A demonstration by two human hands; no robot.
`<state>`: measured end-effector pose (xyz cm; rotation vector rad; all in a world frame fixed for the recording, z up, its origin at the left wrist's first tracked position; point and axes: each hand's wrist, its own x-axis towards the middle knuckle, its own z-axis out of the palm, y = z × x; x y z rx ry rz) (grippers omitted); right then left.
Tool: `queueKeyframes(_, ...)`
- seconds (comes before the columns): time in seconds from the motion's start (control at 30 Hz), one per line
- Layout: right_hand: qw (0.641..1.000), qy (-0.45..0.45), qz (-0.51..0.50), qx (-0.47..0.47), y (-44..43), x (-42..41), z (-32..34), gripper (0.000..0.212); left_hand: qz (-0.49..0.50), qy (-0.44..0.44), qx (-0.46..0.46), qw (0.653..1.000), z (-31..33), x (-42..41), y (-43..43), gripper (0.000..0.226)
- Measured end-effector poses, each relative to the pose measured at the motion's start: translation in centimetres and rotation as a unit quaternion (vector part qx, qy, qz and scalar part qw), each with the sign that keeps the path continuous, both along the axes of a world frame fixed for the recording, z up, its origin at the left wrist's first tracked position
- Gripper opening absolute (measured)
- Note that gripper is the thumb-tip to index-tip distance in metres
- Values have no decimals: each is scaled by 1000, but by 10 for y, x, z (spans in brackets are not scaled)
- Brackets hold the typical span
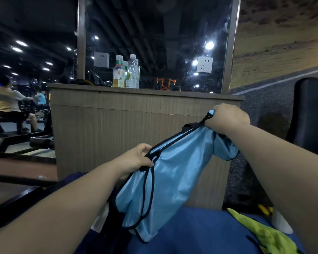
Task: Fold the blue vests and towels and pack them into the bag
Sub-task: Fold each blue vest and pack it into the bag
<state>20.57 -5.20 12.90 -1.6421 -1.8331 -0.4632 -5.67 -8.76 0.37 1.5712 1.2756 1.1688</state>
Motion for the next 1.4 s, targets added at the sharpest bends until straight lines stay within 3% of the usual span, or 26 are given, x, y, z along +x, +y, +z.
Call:
queueKeyframes(0.23, 1000, -8, -4, -4, 1, -5, -7, 14, -8, -26, -37, 999, -12, 9, 0, 36)
queueKeyframes(0.33, 1000, -20, -12, -6, 3, -6, -11, 12, -10, -18, -11, 1000, -16, 9, 0, 30)
queueKeyframes(0.47, 999, -32, -35, -10, 8, -1, -17, 9, -32, 116, -29, 992, -22, -1, -1, 56)
queueKeyframes(0.57, 996, -42, -59, -41, 12, 8, -24, 11, -23, 170, -66, 983, -27, -15, 1, 54)
queueKeyframes(0.83, 975, 20, -52, -215, 25, 26, -47, 49, -14, 137, -184, 973, -34, -44, -6, 57)
queueKeyframes(1.1, 948, 54, -28, -314, 45, 35, -84, 65, 45, 126, -194, 972, -47, -74, 3, 27)
queueKeyframes(1.3, 915, 120, 2, -385, 57, 45, -119, 84, 83, 242, -169, 952, -60, -89, 14, 17)
queueKeyframes(1.4, 884, 106, 8, -455, 61, 50, -135, 111, 82, 324, -171, 927, -62, -92, 21, 11)
